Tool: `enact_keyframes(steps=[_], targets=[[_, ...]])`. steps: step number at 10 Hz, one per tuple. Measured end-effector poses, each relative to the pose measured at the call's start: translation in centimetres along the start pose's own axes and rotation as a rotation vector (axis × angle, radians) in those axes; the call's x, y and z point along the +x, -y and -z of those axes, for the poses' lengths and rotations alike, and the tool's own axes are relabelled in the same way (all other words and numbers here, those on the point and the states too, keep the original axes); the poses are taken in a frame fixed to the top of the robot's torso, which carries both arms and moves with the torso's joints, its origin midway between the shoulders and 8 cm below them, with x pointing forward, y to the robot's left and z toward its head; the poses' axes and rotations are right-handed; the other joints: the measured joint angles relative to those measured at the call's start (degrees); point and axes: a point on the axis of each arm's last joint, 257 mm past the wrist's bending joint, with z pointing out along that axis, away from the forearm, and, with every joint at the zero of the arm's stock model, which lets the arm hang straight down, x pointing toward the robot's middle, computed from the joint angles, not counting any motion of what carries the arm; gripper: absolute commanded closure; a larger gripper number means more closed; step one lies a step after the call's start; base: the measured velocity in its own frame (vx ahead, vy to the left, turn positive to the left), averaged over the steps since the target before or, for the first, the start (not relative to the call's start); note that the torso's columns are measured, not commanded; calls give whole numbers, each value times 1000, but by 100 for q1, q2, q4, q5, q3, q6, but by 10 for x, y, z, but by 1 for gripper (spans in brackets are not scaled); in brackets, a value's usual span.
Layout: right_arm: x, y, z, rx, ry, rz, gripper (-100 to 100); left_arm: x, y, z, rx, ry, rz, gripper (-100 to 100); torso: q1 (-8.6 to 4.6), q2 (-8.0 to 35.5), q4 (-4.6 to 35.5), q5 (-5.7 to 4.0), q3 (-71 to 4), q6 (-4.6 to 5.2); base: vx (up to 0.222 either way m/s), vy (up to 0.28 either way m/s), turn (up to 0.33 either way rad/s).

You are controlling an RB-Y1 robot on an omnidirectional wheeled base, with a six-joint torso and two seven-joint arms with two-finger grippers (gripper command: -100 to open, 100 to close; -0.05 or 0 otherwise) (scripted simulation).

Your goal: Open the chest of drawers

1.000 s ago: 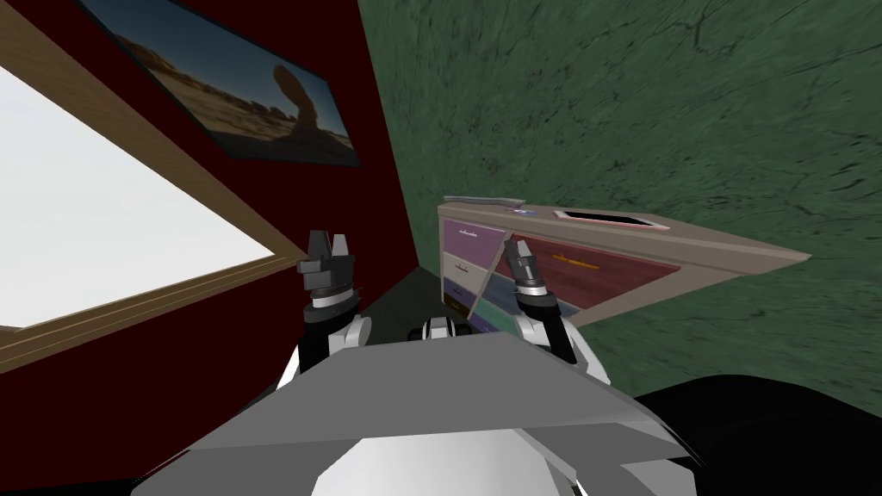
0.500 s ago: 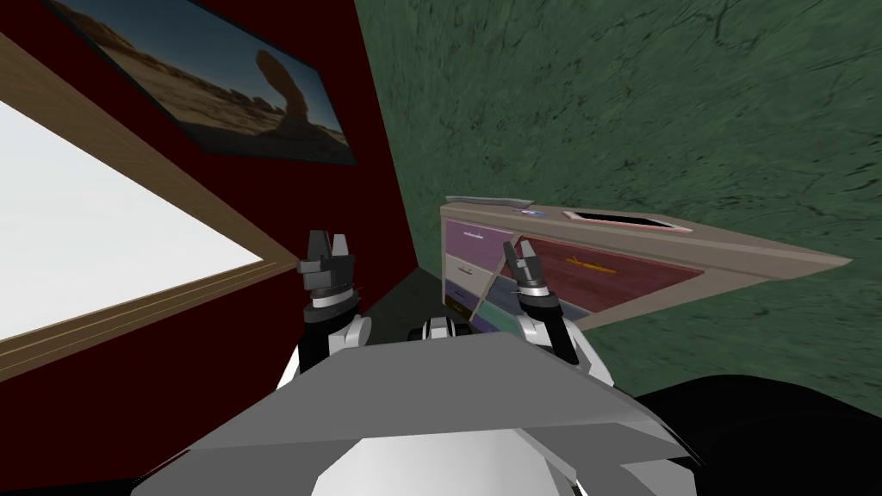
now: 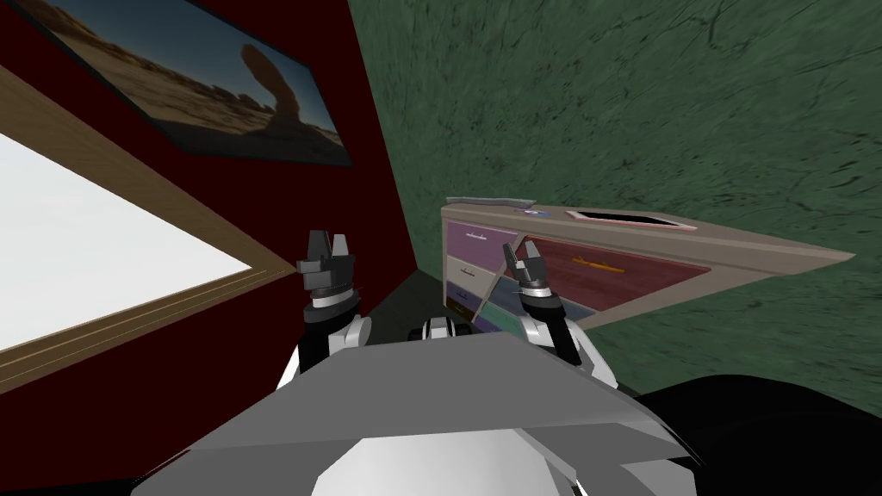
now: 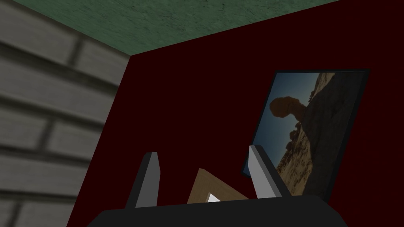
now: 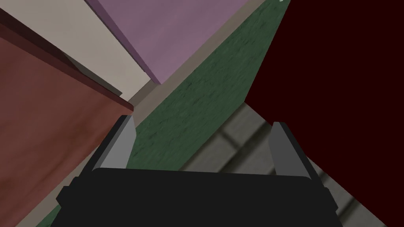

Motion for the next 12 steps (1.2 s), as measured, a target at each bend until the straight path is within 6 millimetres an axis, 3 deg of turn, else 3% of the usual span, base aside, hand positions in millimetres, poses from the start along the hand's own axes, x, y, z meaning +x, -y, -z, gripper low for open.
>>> enact_keyframes(steps=[12], targets=[[4,25,11,22,-23,386,-100,0,0,0,0,0,0,0,80,-43,-39,5,-16,-51,45,57,-61]])
